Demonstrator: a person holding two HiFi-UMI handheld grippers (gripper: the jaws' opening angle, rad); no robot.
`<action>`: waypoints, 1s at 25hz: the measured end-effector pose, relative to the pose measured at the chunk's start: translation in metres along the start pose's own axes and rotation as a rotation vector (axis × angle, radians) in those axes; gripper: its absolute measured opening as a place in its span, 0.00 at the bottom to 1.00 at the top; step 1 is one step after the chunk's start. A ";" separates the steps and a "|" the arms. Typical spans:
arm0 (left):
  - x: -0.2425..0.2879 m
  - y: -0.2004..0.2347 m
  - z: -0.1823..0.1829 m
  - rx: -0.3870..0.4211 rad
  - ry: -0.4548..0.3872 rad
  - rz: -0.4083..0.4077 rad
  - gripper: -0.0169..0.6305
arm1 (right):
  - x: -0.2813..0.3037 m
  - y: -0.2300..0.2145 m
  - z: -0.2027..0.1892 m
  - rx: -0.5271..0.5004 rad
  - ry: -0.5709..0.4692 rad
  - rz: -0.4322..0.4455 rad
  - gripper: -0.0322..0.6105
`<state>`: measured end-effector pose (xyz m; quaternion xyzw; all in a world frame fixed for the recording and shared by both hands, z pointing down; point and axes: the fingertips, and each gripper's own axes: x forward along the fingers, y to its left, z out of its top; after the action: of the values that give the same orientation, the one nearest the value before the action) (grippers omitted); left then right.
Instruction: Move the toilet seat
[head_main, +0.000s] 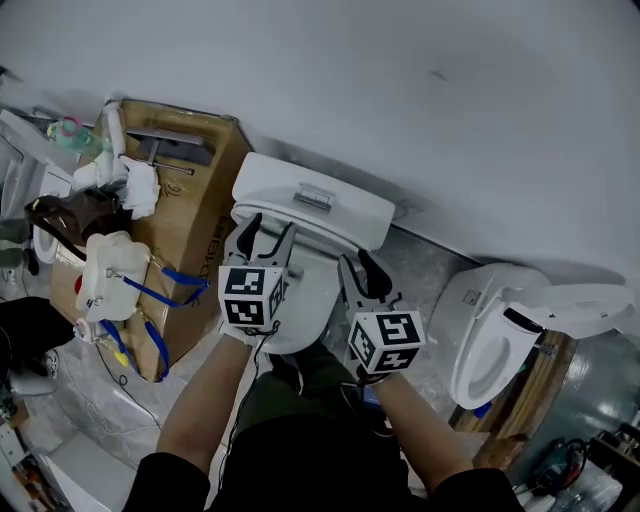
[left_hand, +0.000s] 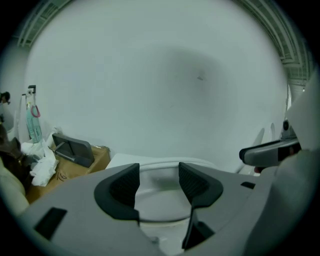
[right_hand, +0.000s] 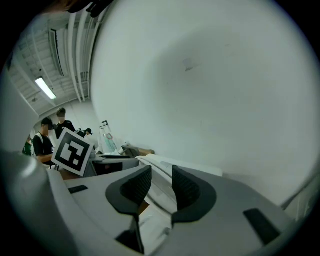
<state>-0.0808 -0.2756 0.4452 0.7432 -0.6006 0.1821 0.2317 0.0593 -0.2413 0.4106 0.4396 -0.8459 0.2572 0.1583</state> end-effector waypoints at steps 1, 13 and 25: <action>0.002 -0.002 -0.007 0.027 0.038 0.003 0.42 | -0.003 -0.001 0.001 0.002 0.000 0.001 0.28; -0.053 -0.040 0.016 -0.020 -0.018 -0.080 0.42 | -0.048 -0.011 0.018 0.095 -0.052 -0.011 0.28; -0.220 -0.086 0.085 -0.117 -0.238 -0.258 0.33 | -0.130 0.094 0.085 -0.003 -0.199 0.182 0.17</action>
<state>-0.0444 -0.1305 0.2434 0.8156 -0.5332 0.0263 0.2234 0.0518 -0.1582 0.2492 0.3841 -0.8942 0.2242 0.0503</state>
